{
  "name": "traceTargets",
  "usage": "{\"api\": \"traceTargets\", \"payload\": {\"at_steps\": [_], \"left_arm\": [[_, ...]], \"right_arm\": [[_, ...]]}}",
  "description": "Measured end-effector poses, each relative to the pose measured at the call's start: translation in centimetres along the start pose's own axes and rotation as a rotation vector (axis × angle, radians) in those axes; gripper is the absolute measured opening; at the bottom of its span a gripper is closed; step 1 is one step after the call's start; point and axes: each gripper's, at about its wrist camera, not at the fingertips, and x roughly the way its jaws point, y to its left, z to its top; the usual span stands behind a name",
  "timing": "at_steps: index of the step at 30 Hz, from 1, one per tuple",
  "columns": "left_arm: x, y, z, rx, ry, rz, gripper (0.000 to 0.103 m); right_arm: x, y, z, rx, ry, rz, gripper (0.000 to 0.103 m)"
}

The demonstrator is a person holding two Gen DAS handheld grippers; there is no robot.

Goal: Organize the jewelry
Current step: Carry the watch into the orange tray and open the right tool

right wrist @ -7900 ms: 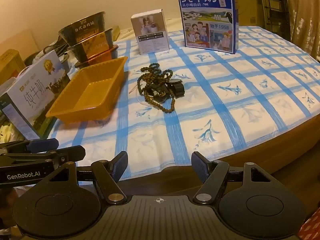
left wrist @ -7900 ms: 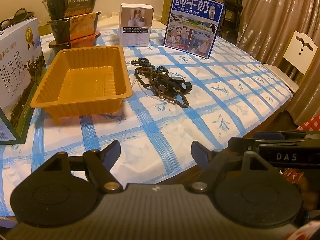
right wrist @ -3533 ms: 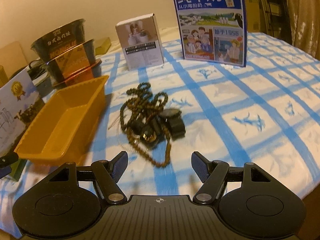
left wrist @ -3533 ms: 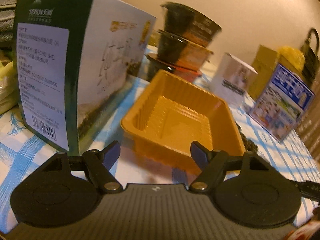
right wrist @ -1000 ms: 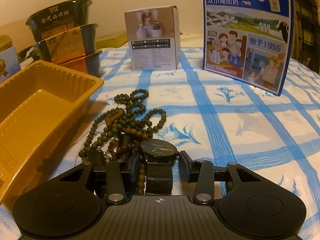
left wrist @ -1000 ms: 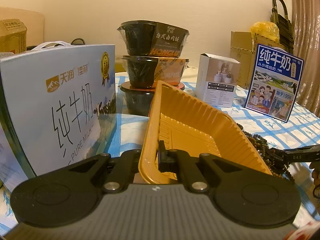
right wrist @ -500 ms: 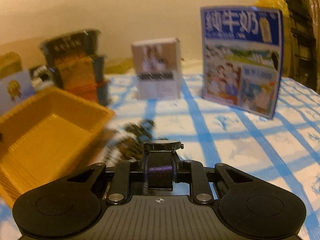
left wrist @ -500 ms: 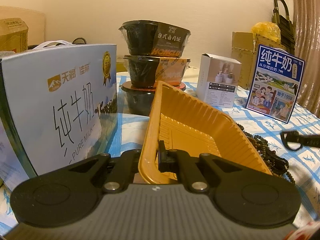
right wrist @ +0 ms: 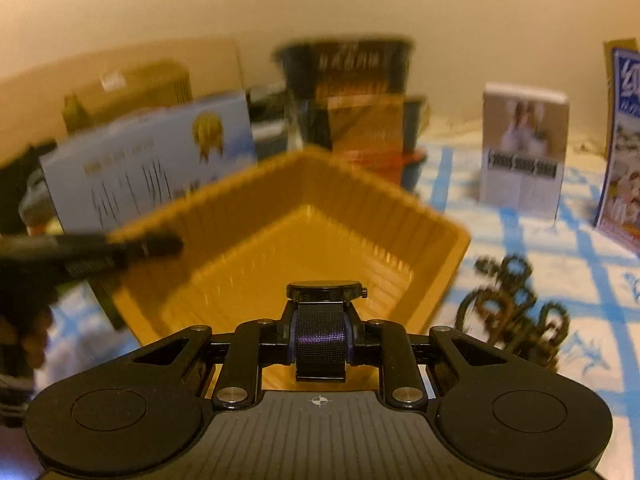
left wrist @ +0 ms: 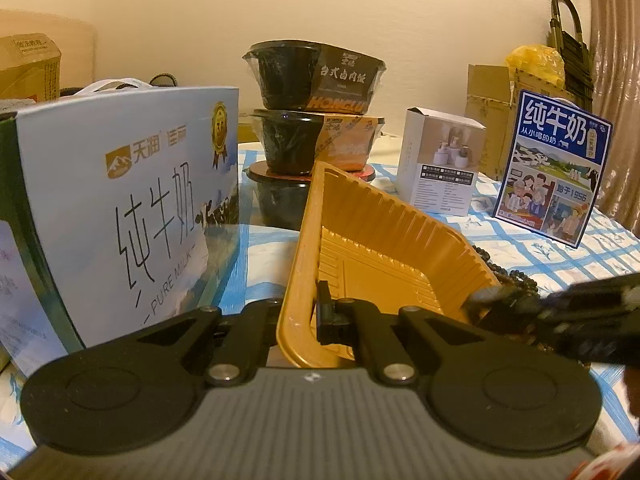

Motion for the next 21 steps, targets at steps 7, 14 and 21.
{"api": "traceTargets", "payload": {"at_steps": [7,14,21], "left_arm": [[0.0,0.1,-0.1,-0.003,0.000,0.007,0.004],[0.0,0.1,-0.2,-0.009,0.000,0.007,0.004],[-0.1,0.0,-0.3,-0.010,-0.001,0.007,0.004]], "right_arm": [[1.0,0.2,-0.7,-0.018,0.032,-0.015,0.036],[-2.9,-1.6,-0.1,0.052,-0.025,-0.015,0.046],[-5.5,-7.3,-2.0,0.136,0.002,-0.235,0.046]]}}
